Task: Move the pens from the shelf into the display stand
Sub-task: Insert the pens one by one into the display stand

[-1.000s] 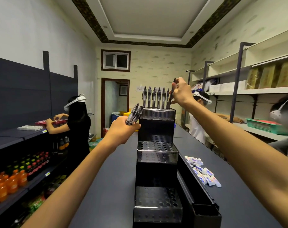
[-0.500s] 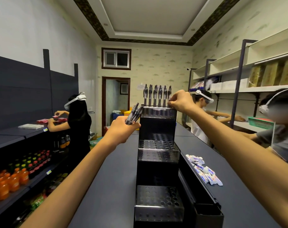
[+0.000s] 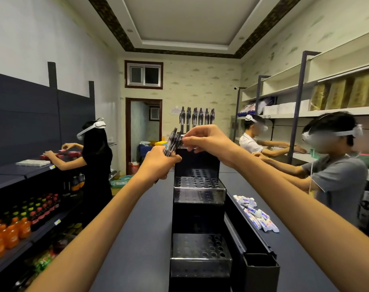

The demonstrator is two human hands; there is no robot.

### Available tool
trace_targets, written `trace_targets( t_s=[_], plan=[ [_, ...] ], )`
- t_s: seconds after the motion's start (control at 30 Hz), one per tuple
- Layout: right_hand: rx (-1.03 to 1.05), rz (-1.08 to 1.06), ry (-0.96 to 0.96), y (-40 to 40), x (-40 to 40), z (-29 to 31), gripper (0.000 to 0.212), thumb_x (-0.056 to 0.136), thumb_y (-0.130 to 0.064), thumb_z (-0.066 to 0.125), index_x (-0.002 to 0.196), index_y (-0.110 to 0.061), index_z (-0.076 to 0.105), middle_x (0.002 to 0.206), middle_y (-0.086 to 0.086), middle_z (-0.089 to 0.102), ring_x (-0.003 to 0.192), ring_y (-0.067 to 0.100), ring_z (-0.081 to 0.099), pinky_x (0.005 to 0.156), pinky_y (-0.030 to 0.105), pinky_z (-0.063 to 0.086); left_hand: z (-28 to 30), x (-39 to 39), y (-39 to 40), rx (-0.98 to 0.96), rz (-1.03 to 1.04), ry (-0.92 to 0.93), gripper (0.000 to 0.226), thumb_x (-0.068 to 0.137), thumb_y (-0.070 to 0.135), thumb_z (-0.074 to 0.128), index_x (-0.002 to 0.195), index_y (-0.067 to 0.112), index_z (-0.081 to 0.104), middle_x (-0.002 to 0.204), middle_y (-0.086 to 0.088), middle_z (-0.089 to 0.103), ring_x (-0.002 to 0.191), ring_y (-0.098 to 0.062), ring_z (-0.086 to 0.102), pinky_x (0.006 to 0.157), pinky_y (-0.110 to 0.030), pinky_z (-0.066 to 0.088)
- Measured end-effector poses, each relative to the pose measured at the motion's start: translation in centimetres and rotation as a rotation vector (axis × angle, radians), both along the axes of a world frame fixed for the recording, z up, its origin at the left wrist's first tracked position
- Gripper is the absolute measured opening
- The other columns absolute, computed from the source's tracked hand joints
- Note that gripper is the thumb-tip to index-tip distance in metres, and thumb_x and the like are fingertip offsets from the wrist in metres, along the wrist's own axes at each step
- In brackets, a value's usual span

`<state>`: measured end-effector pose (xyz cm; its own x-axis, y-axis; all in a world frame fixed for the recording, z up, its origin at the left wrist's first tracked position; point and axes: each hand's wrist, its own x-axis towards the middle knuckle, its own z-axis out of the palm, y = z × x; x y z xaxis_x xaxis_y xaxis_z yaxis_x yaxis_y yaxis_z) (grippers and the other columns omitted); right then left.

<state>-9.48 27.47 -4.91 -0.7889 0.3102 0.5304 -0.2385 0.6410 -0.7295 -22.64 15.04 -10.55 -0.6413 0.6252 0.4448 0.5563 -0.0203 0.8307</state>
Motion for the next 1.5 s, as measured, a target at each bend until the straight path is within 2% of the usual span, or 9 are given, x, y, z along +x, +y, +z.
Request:
trace_targets(
  t_s=[0.2,0.33,0.47,0.7,0.9,1.03,1.17,1.3,1.5],
  plan=[
    [-0.005,-0.005,-0.056,-0.7,-0.7,-0.9,0.023,0.084,-0.032,0.083,0.095,-0.013,0.075,0.088,0.005,0.078,0.077,0.012,0.073,0.066,0.021,0.055,0.2,0.1,0.2,0.000,-0.008,0.039,0.012,0.087,0.030,0.071,0.092,0.020,0.066,0.059,0.000,0.053,0.044,-0.015,0.042,0.043,-0.026,0.038],
    [-0.075,0.041,-0.022,-1.1,-1.0,-1.0,0.017,0.087,-0.026,0.080,0.089,-0.011,0.072,0.086,0.007,0.077,0.077,0.013,0.072,0.071,0.026,0.059,0.4,-0.3,0.0,0.045,-0.047,0.032,0.014,0.087,0.030,0.073,0.094,0.022,0.065,0.054,0.001,0.059,0.044,-0.016,0.047,0.043,-0.028,0.039],
    [-0.108,0.026,0.017,-2.1,-1.6,-1.0,0.025,0.093,-0.021,0.072,0.100,0.002,0.064,0.096,0.018,0.076,0.080,0.018,0.073,0.067,0.026,0.059,0.6,-1.1,-0.7,0.048,-0.075,0.065,0.023,0.087,0.036,0.075,0.093,0.017,0.065,0.054,-0.001,0.061,0.044,-0.018,0.051,0.045,-0.030,0.042],
    [-0.400,-0.058,0.278,-1.8,-2.9,1.0,0.014,0.107,-0.017,0.049,0.103,-0.006,0.042,0.086,0.020,0.068,0.063,0.032,0.074,0.057,0.046,0.063,0.2,-2.1,-1.9,0.078,-0.127,0.008,0.038,0.087,0.056,0.072,0.075,0.022,0.058,0.051,0.000,0.054,0.040,-0.014,0.041,0.037,-0.023,0.034],
    [0.015,-0.454,0.422,0.4,-3.2,4.4,0.013,0.105,-0.019,0.054,0.105,-0.008,0.046,0.096,0.015,0.062,0.080,0.034,0.073,0.065,0.049,0.063,0.0,-2.6,-2.4,0.086,-0.133,-0.032,0.044,0.087,0.065,0.061,0.071,0.025,0.050,0.053,0.004,0.043,0.044,-0.011,0.034,0.038,-0.023,0.030],
    [0.172,-0.553,0.395,0.5,-4.4,5.6,0.019,0.107,-0.018,0.047,0.118,-0.003,0.042,0.087,0.008,0.059,0.071,0.024,0.066,0.062,0.041,0.060,-0.2,-3.0,-2.6,0.077,-0.107,0.062,0.046,0.087,0.068,0.060,0.071,0.026,0.052,0.056,0.003,0.048,0.050,-0.011,0.039,0.046,-0.024,0.035],
    [0.295,-0.587,0.325,0.2,-5.6,6.1,0.022,0.108,-0.019,0.043,0.123,-0.003,0.040,0.091,0.013,0.062,0.078,0.030,0.065,0.070,0.050,0.058,-0.4,-3.7,-2.6,0.065,-0.010,0.133,0.040,0.090,0.058,0.066,0.070,0.024,0.059,0.060,0.001,0.059,0.059,-0.015,0.051,0.057,-0.033,0.044],
    [0.328,-0.558,0.279,0.1,-6.6,6.1,0.019,0.108,-0.016,0.044,0.121,-0.003,0.039,0.095,0.016,0.063,0.082,0.032,0.065,0.075,0.052,0.057,-0.2,-4.2,-2.8,0.047,0.024,0.101,0.030,0.091,0.042,0.070,0.083,0.012,0.067,0.077,-0.013,0.069,0.070,-0.024,0.060,0.069,-0.044,0.053],
    [0.387,-0.556,0.194,1.1,-8.1,5.3,0.015,0.107,-0.016,0.047,0.113,-0.006,0.039,0.085,0.007,0.058,0.069,0.017,0.056,0.067,0.043,0.053,0.4,-4.7,-3.8,0.027,0.088,0.140,0.027,0.092,0.037,0.070,0.078,0.015,0.062,0.074,-0.014,0.066,0.063,-0.019,0.056,0.060,-0.036,0.046]
  ],
)
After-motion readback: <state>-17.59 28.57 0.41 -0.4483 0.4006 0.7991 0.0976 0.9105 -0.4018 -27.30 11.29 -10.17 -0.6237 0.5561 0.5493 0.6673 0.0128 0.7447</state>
